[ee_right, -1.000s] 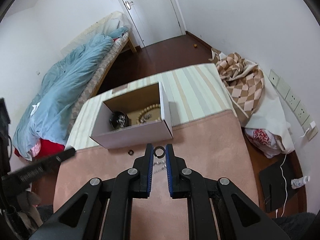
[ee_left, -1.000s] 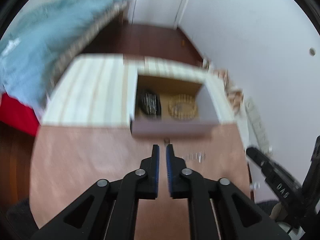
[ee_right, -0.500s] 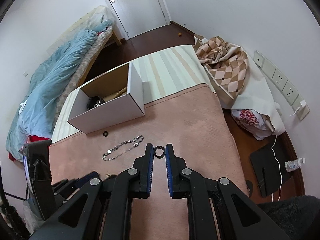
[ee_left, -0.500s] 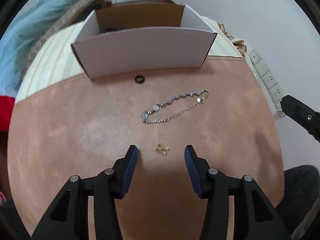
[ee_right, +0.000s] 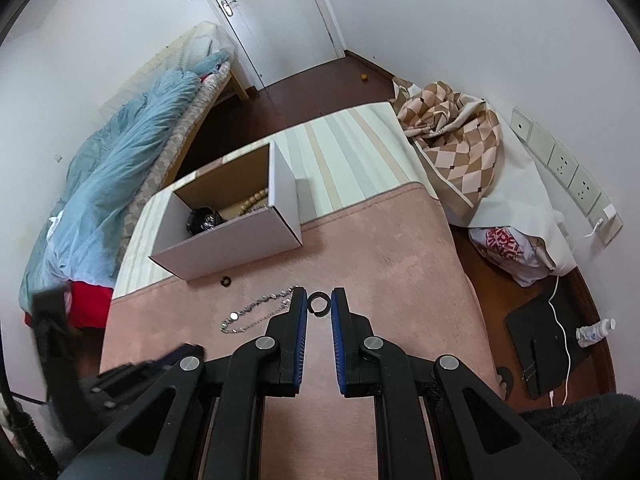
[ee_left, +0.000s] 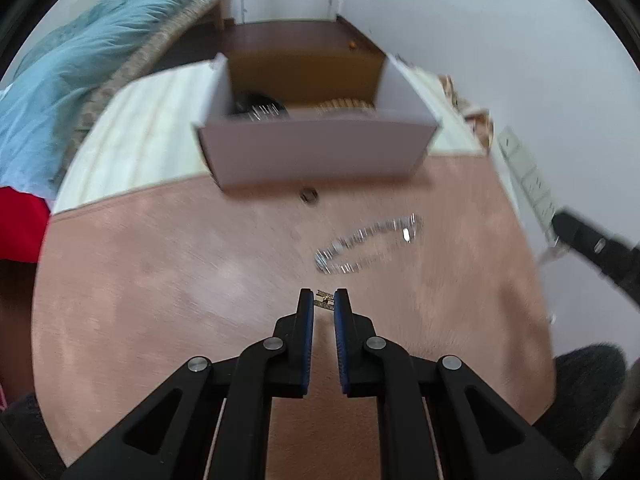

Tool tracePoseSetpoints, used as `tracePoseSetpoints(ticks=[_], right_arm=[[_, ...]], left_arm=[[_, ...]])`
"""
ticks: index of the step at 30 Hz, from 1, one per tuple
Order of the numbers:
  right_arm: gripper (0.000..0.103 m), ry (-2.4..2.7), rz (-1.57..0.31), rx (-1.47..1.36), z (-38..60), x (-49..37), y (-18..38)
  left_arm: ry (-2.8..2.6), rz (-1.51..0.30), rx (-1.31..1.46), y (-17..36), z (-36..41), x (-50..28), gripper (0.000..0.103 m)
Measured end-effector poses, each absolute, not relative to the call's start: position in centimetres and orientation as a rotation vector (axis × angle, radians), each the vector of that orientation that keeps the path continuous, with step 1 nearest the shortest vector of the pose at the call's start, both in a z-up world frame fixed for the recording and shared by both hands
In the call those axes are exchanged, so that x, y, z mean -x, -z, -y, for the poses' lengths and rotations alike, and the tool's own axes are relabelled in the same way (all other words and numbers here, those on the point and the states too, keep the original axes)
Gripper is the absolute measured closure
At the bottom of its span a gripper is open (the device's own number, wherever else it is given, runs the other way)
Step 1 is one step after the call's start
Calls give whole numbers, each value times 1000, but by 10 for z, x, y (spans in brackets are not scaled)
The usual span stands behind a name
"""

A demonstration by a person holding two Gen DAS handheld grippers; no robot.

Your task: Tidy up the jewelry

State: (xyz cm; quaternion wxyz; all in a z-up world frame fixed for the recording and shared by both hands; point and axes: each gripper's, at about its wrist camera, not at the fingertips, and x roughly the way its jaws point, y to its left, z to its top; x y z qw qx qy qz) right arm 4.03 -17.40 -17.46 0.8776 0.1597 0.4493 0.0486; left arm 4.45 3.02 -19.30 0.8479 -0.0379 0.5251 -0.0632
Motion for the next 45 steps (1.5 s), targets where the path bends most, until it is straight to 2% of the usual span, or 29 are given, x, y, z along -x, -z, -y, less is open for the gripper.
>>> tracePoseSetpoints(ticks=[10, 15, 20, 28, 30, 31, 33, 35, 37, 38, 39, 40, 41, 42, 44, 45], right_arm=[[90, -164, -902, -373, 159, -55, 155], [90, -249, -924, -353, 133, -101, 147], [90, -306, -993, -332, 109, -161, 150], [89, -304, -1215, -209, 87, -244, 178], [81, -295, -1233, -195, 87, -252, 179], [76, -287, -1232, -189, 88, -253, 179], [54, -290, -1233, -191, 90, -255, 176], [53, -277, -1221, -183, 93, -253, 172], [53, -260, -1206, -159, 94, -248, 167], [51, -248, -1201, -146, 95, -247, 165], [41, -237, -1194, -133, 96, -245, 164], [37, -221, -1185, -116, 97, -241, 161], [26, -208, -1181, -100, 97, -239, 160], [22, -190, -1175, -81, 98, -236, 159], [18, -149, -1160, -38, 99, -229, 157], [10, -130, -1160, -20, 100, -225, 157]], left_arm=[[137, -1007, 198, 128, -70, -65, 96], [170, -997, 203, 111, -65, -101, 96], [180, -1031, 205, 111, -68, -153, 95], [132, -1186, 177, 138, -72, -223, 93], [91, -1218, 137, 142, -72, -233, 92], [78, -1220, 123, 143, -72, -234, 90], [58, -1207, 112, 141, -74, -234, 83], [35, -1195, 107, 139, -77, -232, 55], [22, -1172, 122, 135, -81, -228, 38], [8, -1162, 120, 133, -83, -225, 34], [-2, -1156, 113, 132, -84, -223, 34], [-13, -1151, 104, 131, -85, -221, 34], [-28, -1144, 91, 130, -86, -217, 33], [-38, -1141, 81, 129, -86, -215, 31], [-65, -1136, 57, 129, -87, -207, 10], [-75, -1130, 48, 129, -87, -204, 7]])
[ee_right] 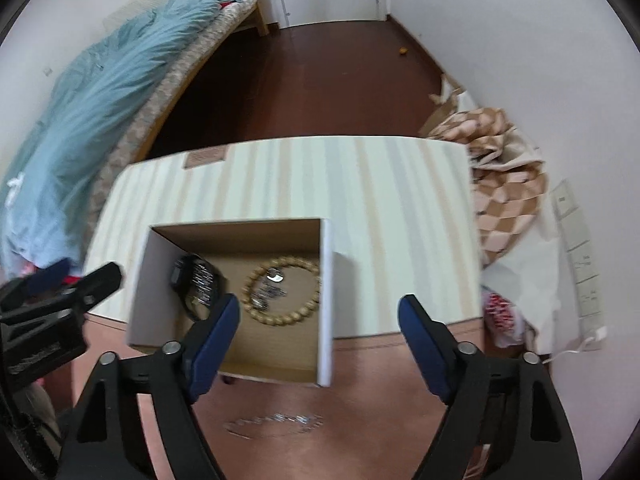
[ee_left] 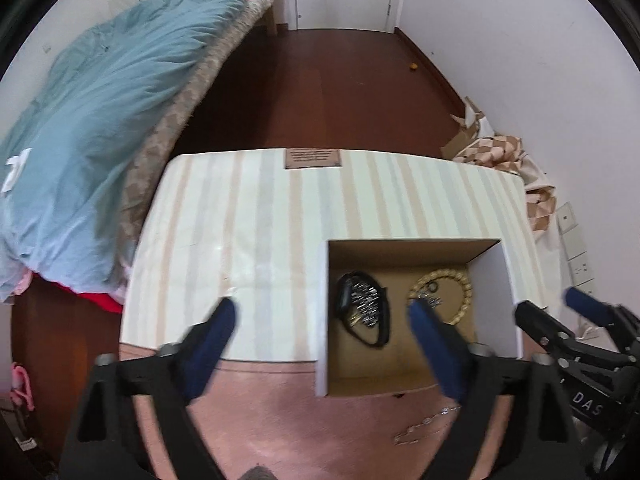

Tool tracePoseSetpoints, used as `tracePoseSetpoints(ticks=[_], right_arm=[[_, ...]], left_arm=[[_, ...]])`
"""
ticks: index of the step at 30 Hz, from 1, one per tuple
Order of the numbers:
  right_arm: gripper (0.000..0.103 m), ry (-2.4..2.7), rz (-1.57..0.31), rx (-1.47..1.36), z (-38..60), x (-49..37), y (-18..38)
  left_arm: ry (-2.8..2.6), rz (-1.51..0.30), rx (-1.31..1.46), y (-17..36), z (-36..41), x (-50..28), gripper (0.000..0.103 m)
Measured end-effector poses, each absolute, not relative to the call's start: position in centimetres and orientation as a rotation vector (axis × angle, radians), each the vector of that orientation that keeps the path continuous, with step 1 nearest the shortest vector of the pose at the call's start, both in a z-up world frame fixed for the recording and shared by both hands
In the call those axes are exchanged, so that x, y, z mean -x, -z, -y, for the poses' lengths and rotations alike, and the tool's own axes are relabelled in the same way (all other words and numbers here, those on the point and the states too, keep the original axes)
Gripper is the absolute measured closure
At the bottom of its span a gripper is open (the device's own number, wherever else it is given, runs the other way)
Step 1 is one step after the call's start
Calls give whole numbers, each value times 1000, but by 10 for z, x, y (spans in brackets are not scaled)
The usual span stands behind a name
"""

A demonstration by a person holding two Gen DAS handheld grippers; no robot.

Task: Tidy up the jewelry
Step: 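Open both tools to drop the ring and earring into the box, then withdraw both open tools from the box back over the mat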

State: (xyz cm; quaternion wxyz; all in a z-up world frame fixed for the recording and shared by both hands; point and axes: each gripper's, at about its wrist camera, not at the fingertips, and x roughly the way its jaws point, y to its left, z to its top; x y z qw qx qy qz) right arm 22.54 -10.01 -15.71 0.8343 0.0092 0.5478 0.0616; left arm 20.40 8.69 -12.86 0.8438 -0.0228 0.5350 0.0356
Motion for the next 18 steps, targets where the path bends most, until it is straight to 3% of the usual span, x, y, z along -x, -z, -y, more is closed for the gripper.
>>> tracePoseSetpoints(ticks=[2, 4, 18], right_arm=[[3, -99, -1167, 11, 101, -218, 158], [3, -75, -1168, 38, 103, -210, 158], [3, -98, -1076, 58, 93, -161, 112]], left_arm=[[-97, -1116, 26, 128, -87, -196, 4], [-119, -1115, 4, 128, -88, -189, 0], [-123, -1040, 10, 92, -86, -132, 0]])
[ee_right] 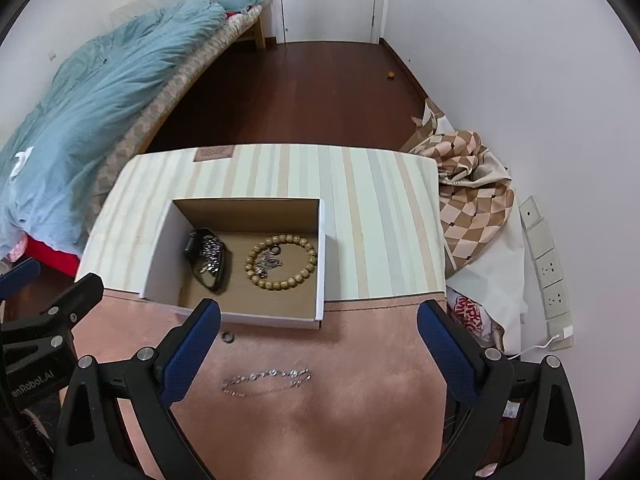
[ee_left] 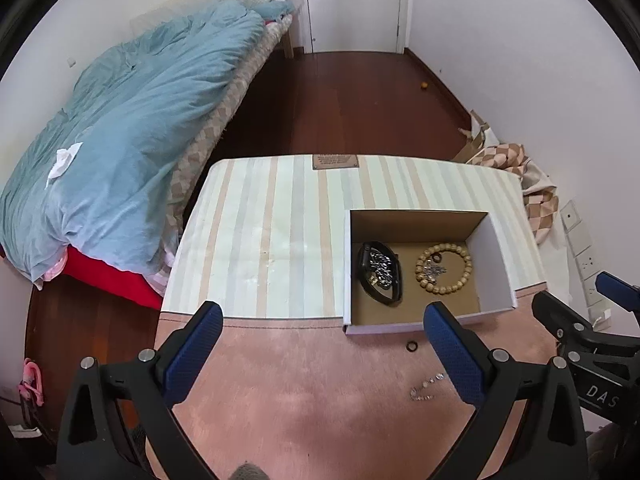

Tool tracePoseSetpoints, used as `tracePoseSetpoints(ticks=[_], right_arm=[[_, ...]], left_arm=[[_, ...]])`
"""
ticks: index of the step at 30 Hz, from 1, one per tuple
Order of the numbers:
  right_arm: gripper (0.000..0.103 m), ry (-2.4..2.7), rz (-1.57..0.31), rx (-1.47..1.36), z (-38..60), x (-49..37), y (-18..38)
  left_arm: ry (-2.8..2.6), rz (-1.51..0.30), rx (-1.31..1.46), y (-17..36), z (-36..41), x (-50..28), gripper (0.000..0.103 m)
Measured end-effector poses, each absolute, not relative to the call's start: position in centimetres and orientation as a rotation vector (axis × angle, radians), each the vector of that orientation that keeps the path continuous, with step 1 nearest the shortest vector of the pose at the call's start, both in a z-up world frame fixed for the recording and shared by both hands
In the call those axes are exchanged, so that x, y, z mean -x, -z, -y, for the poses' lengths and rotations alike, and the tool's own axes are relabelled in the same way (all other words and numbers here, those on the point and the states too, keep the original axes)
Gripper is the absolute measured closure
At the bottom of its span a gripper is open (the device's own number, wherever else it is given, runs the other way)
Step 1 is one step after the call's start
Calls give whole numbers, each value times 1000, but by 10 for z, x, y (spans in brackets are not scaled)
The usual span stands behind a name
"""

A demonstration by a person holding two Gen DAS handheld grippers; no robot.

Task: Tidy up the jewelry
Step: 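Withdraw both open tools from the box back over the mat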

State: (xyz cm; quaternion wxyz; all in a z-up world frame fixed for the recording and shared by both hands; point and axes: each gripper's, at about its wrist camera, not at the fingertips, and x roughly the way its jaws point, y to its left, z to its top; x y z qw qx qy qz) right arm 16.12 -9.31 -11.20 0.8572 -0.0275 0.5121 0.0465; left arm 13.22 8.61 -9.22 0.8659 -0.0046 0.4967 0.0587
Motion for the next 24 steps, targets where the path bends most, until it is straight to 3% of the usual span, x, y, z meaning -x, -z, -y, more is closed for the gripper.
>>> tracePoseSetpoints(ticks=[15, 19, 24], right_arm=[[3, -132, -992, 1, 91, -105, 68], [3, -127, -1023, -38, 98, -98, 91], [7, -99, -1128, -93, 110, -98, 157]], left_arm=[[-143, -973, 30, 57, -87, -87, 0], [-209, -1000, 8, 77, -92, -77, 0], [-257, -1101, -12, 136, -96, -67, 0]])
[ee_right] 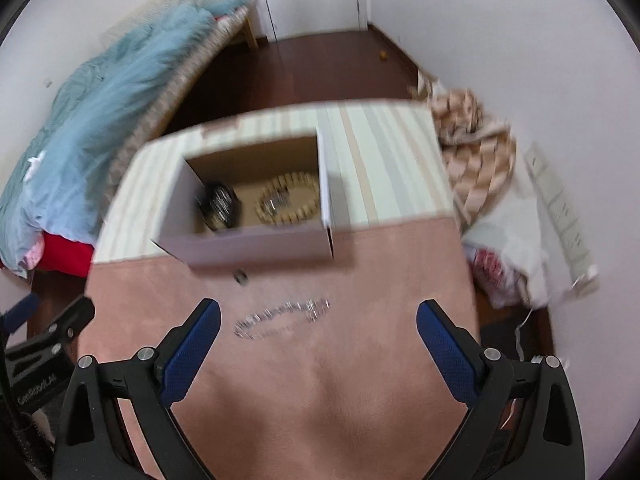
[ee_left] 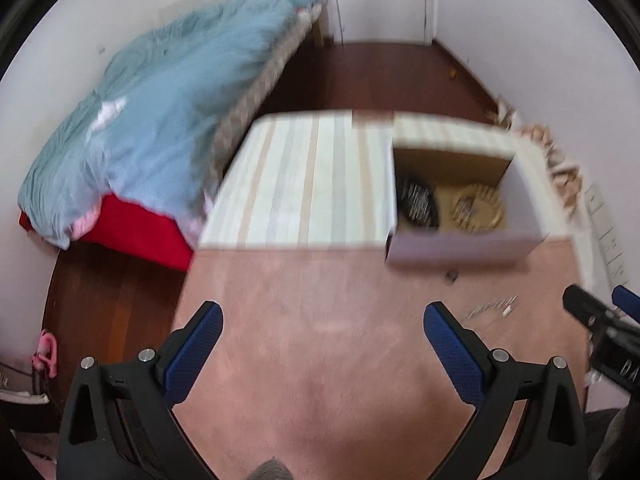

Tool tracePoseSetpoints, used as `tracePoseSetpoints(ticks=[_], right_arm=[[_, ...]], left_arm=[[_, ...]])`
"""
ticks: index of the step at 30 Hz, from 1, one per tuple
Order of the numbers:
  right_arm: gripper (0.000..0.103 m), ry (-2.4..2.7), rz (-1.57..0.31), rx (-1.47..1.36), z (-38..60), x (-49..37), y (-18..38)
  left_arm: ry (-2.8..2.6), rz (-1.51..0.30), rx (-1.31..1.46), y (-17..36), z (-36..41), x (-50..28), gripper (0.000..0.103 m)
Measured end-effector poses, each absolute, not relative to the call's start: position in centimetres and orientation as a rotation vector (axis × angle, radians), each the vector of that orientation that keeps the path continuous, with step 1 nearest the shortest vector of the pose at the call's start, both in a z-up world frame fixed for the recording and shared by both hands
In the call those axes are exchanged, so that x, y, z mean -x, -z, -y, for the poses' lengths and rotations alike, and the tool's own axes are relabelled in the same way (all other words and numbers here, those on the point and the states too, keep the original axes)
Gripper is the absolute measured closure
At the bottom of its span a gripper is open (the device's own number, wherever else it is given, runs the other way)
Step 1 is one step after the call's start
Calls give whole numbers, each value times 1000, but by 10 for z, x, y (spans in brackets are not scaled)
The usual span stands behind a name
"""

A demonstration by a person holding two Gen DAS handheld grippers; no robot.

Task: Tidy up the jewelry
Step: 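Withdraw both open tools from the box back over the mat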

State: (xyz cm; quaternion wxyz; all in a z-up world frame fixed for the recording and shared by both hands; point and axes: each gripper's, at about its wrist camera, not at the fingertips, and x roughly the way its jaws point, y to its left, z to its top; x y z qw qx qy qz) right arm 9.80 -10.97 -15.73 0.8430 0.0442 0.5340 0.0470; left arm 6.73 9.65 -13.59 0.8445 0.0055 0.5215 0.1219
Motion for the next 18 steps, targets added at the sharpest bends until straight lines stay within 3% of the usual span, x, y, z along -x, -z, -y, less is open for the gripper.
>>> tracePoseSetpoints(ticks=[3, 8, 14, 16, 18], right_arm=[[29, -102, -1181, -136, 117, -103, 197], [29, -93, -1194, -125, 114, -114, 243], [31, -92, -1136, -26, 93, -114, 260], [47, -73, -1101, 31, 83, -111, 260], [97, -85, -1072, 53, 79, -108, 258]], left_arm=[[-273, -1170, -23, 172, -97, -66, 0], [-280, -1239, -26, 206, -98, -66, 0], [-285, -1255, -34, 216, -97, -68, 0], [-284, -1256, -33, 216, -97, -69, 0], [-283, -1256, -37, 217, -96, -71, 0]])
